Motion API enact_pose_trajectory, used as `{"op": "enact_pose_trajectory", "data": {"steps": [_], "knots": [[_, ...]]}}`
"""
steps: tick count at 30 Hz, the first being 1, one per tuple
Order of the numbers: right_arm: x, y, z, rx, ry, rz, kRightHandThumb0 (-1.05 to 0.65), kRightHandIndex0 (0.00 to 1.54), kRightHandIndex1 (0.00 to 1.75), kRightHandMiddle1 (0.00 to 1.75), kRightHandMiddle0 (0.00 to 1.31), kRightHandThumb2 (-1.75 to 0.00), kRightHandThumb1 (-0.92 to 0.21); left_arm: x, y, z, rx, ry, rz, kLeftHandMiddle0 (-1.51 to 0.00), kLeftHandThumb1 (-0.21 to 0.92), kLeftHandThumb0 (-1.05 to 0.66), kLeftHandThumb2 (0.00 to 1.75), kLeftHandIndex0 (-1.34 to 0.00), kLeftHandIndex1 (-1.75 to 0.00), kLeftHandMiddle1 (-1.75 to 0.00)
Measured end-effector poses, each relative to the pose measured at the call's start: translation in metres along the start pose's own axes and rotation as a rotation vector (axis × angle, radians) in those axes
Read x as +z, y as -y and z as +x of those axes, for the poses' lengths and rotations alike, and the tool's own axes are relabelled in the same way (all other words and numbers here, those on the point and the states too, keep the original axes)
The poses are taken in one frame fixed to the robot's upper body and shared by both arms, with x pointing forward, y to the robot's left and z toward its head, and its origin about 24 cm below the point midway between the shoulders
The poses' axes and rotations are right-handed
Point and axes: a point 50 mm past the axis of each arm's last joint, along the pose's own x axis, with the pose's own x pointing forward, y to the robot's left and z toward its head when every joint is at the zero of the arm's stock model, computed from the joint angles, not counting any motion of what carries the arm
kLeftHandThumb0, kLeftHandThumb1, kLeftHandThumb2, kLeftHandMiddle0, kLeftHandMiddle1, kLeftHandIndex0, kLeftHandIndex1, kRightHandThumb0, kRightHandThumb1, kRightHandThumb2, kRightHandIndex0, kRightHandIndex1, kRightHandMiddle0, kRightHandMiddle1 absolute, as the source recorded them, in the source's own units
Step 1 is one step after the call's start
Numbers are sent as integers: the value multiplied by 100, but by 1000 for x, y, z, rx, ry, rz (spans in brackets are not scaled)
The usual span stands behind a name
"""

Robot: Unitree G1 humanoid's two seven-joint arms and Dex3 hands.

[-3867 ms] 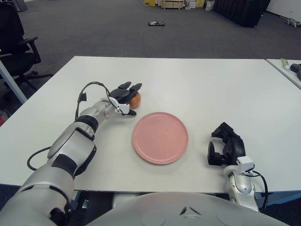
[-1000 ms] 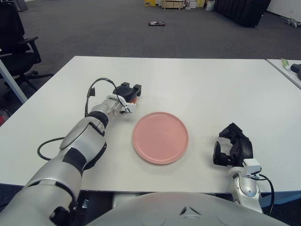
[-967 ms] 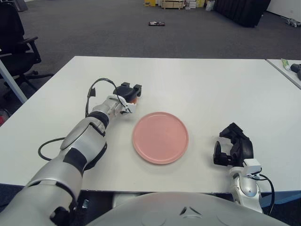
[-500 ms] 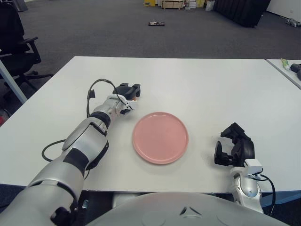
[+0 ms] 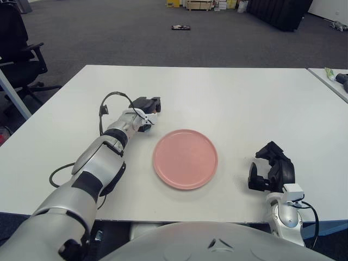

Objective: Put the apple into the plate.

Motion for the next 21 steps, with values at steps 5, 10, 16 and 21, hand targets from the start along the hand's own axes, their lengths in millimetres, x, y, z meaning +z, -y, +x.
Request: {"op": "enact_pose_trajectory", "data": {"steps": [5, 10, 16, 21], "knots": [[1, -1, 1, 0, 5, 3, -1, 91, 175, 166, 74, -175, 9, -2, -2, 0, -1, -14, -50, -84, 7, 0, 157, -57, -175, -162], [1, -1, 2, 1, 8, 5, -1, 90, 175, 167, 73, -175, 8, -4, -4, 0, -1, -23, -90, -83, 8, 0, 155, -56, -175, -161], [0, -2, 2, 2, 5, 6, -1, 91, 175, 168, 71, -175, 8, -7, -9, -2, 10, 8, -107, -83, 10, 0, 152, -55, -175, -159], [-3, -1, 2, 4, -4, 4, -1, 91, 175, 169, 70, -175, 7, -11, -17, -5, 41, 39, -101, -83, 11, 0, 151, -54, -175, -158]]}}
